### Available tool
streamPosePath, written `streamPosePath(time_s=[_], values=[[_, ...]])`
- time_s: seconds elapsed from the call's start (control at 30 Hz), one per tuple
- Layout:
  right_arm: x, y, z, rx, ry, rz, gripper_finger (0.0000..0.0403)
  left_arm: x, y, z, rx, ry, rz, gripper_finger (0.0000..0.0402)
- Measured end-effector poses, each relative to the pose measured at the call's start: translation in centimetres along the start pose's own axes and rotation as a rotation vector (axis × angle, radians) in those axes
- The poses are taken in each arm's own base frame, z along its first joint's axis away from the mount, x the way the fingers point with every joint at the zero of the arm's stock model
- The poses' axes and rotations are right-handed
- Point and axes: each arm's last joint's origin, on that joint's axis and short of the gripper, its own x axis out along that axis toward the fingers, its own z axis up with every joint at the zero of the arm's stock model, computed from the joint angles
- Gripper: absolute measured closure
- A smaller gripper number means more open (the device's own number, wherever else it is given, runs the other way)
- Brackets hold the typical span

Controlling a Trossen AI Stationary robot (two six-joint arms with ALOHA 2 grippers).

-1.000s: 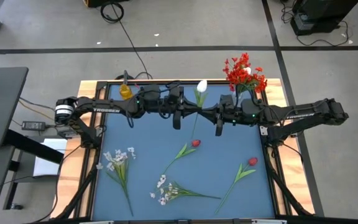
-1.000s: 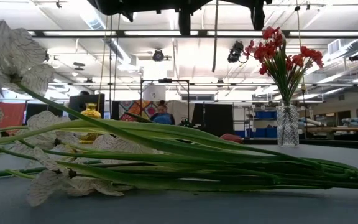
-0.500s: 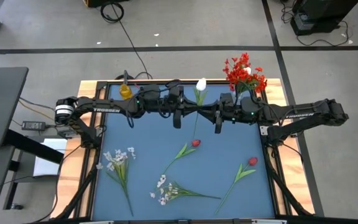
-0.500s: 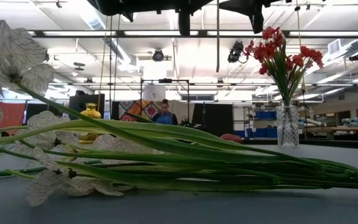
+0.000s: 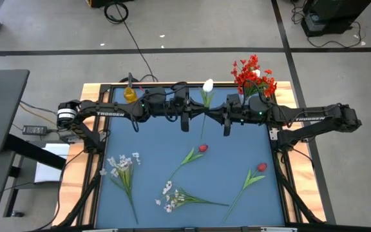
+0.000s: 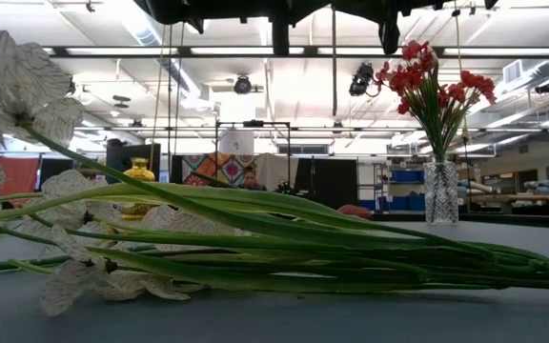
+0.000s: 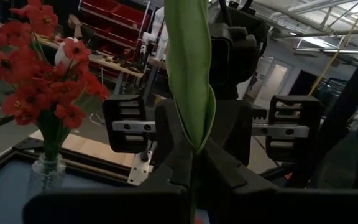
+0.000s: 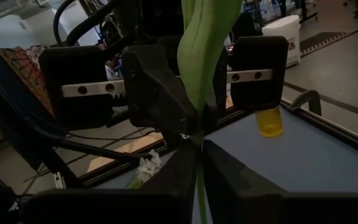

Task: Sort flowers into vase by color
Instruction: Put the white tulip into the transparent vase

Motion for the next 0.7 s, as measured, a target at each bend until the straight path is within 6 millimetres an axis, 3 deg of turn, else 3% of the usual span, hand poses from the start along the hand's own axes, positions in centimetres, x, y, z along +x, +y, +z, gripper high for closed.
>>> streamPosePath(time_s=[0.37, 0.7], values=[[0.0, -0.1, 0.1, -0.007, -0.006, -0.015, 0.0344, 0.0, 0.1, 0.0, 0.002, -0.015, 0.039, 0.0376], [1.1, -0.9, -0.3, 0.015, 0.002, -0.040, 0.0365, 0.0, 0.2, 0.0, 0.002, -0.017, 0.061, 0.0376]])
